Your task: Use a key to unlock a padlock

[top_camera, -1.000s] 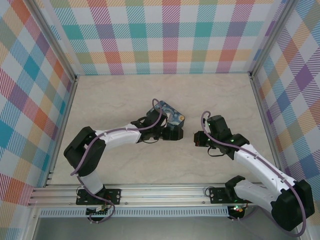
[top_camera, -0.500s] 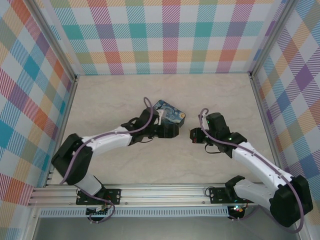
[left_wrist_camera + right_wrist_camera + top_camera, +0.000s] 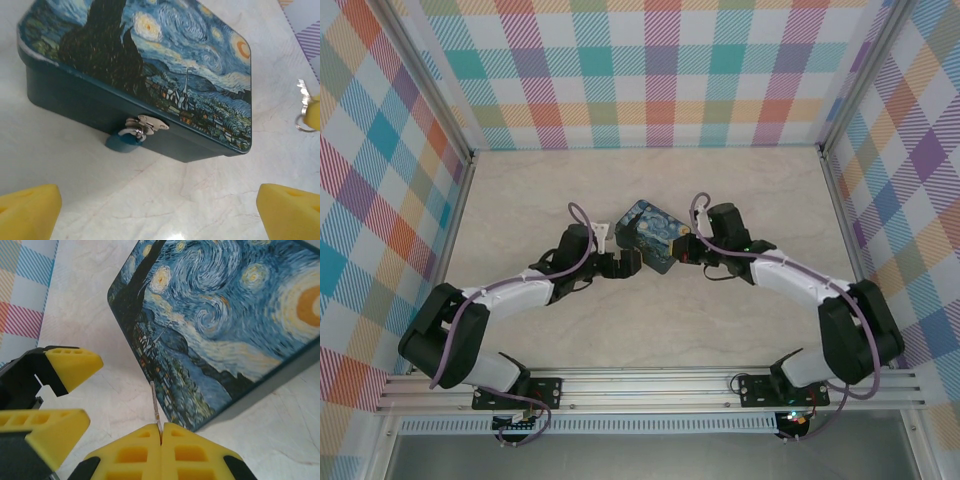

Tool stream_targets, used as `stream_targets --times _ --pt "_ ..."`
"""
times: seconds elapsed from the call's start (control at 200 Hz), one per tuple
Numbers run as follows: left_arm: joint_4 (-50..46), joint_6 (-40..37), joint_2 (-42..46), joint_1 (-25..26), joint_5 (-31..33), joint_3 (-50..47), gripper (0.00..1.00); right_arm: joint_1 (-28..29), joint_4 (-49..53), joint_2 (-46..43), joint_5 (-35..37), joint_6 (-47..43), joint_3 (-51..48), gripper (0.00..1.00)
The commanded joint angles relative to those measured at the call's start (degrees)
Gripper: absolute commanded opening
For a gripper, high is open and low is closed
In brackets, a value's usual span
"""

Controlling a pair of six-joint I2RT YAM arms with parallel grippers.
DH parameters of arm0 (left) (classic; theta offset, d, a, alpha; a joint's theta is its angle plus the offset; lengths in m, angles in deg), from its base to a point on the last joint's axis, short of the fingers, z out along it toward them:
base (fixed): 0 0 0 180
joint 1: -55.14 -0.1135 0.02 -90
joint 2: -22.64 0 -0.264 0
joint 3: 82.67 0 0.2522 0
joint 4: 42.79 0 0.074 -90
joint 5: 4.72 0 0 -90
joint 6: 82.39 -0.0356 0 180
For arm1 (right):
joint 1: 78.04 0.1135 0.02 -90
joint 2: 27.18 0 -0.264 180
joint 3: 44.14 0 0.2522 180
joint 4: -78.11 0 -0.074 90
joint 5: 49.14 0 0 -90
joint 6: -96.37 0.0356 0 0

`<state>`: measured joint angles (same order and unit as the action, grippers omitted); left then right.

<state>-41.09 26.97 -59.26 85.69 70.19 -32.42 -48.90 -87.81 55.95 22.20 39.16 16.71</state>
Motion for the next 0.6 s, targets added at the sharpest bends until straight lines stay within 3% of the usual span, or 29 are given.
stream_targets --times 0.0,0.595 --pt "11.2 -5.6 -0.7 -0.9 -1.6 -1.9 1.0 -0.4 -3.5 3.4 -1.9 1.6 2.6 0.01" --pt "20.5 -6.5 -11.8 -0.9 -6.6 -0.6 1.0 -2.4 -8.4 12.3 -7.3 4.5 4.2 0.01"
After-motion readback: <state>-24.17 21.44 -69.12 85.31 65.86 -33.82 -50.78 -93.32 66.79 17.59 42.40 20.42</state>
